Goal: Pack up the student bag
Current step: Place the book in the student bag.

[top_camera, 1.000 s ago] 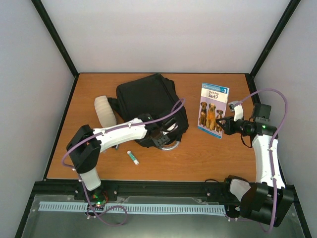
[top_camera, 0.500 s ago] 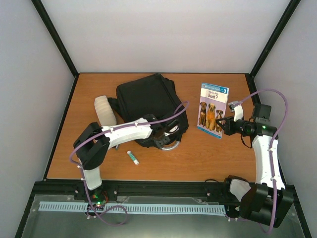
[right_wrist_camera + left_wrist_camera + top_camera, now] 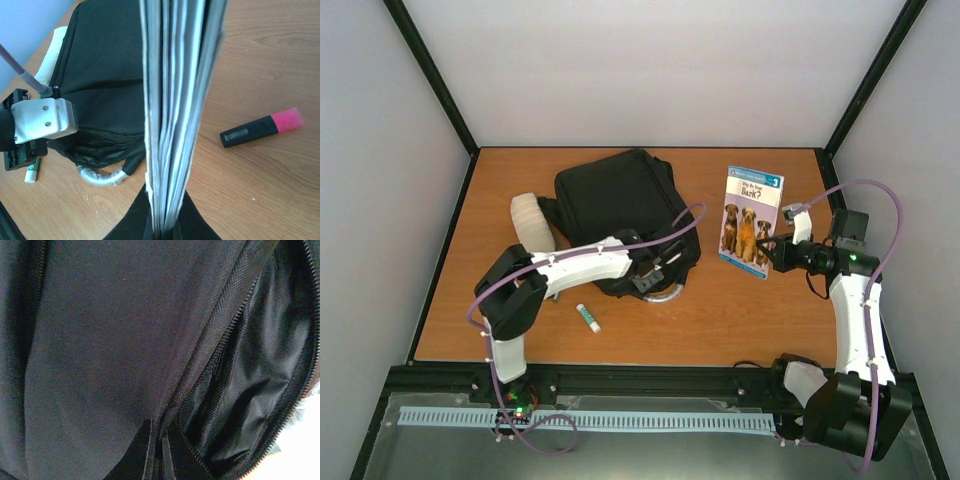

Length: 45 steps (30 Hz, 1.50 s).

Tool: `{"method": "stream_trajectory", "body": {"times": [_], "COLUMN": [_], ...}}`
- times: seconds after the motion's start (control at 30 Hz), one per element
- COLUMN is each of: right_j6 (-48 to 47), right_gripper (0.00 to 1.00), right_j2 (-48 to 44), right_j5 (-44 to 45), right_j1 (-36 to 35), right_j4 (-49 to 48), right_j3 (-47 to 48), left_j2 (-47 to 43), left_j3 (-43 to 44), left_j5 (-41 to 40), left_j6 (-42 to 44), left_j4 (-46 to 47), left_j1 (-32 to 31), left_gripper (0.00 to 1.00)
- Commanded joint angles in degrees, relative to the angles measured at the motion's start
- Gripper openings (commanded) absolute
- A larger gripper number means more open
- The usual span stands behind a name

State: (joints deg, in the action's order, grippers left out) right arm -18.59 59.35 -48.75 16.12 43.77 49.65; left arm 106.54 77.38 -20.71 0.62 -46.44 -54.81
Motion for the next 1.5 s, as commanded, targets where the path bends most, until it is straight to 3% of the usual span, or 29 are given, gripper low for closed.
{"method": "stream_trajectory", "body": {"times": [0.0,0.17,0.37,0.5,0.77,0.97,1.1,1.47], "right_j6": [4.1,7.2,12.3,17.6,25.7,28.0,30.5,25.3], "right_gripper": [0.03,0.03,0.03,0.03,0.03,0.03,0.03,0.03], "right_j2": [-0.5,4.2,13.1,17.2,13.1,10.0,9.9,20.0], "right_j5": [-1.2,-6.7,-14.5,-21.4,-19.5,-14.8,-16.5,-22.5], "right_j1": [0.5,0.2,-0.5,-2.5,-5.8,-15.2,-18.8,-29.4], "right_j4": [-4.0,1.2,11.9,14.3,15.8,15.8,10.9,5.1], "right_j3": [1.1,7.4,17.5,13.8,5.6,-0.1,-4.4,2.2], "left_j2": [-3.9,-7.0,-10.5,-12.6,-15.1,-18.6,-20.3,-23.8], "left_j3": [4.9,8.8,7.5,6.0,4.7,2.6,1.4,-0.3], "left_j5": [-3.2,-6.1,-8.8,-6.0,1.2,3.7,3.4,6.5], "left_j6": [0.3,1.2,0.3,-0.9,-3.8,-4.1,-4.4,-3.7], "left_j4": [0.2,-0.7,2.8,5.5,6.6,7.9,9.0,10.7], "left_j1": [-0.3,-0.3,0.6,2.9,6.8,6.8,6.8,6.9], "left_gripper": [0.01,0.01,0.01,0.01,0.01,0.01,0.01,0.01]}}
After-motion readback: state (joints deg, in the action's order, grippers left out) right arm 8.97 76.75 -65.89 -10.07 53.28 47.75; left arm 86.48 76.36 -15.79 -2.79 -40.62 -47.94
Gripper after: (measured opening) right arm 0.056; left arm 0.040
